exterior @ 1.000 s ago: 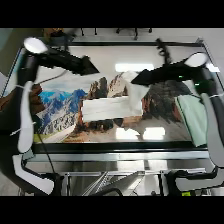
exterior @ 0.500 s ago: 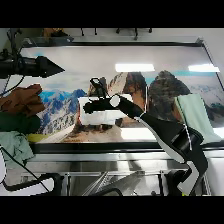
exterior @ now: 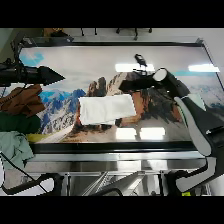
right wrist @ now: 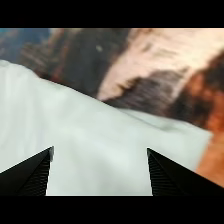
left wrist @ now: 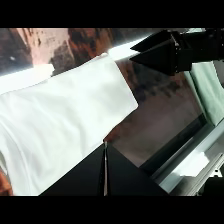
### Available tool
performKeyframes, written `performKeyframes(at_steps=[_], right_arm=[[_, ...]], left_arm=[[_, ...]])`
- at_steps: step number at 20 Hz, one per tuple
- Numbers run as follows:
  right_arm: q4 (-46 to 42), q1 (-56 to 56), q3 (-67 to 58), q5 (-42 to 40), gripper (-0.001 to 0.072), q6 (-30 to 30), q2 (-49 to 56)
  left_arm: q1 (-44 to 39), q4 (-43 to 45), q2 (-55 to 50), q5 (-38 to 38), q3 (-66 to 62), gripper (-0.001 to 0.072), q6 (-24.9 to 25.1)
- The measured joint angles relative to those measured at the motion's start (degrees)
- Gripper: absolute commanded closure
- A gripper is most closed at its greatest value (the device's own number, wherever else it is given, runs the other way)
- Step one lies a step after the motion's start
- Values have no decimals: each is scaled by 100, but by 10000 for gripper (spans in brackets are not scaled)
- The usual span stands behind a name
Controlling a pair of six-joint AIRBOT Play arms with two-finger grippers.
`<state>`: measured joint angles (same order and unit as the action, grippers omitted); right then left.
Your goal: Fold the shirts.
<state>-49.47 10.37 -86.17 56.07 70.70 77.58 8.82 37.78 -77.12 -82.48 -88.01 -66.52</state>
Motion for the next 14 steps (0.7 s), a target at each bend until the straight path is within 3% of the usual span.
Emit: performKeyframes(at_steps=[5,11,12,13,14], right_arm=[[-184,-859,199,979,55,181,442],[758,-664,232,1141,56,-214,1187],[960,-588,232,1126,128,-297,1290],[1067,-516,229,1067,423,-376,1368],[1200,-450,236,973,622,-483,1445]], left_arm=[[0,-35,4,-4,20,693,17],[0,-42,7,-9,22,693,13],[0,-42,7,-11,22,693,15],[0,-42,7,-9,22,693,13],[0,-44,7,-11,22,693,11]])
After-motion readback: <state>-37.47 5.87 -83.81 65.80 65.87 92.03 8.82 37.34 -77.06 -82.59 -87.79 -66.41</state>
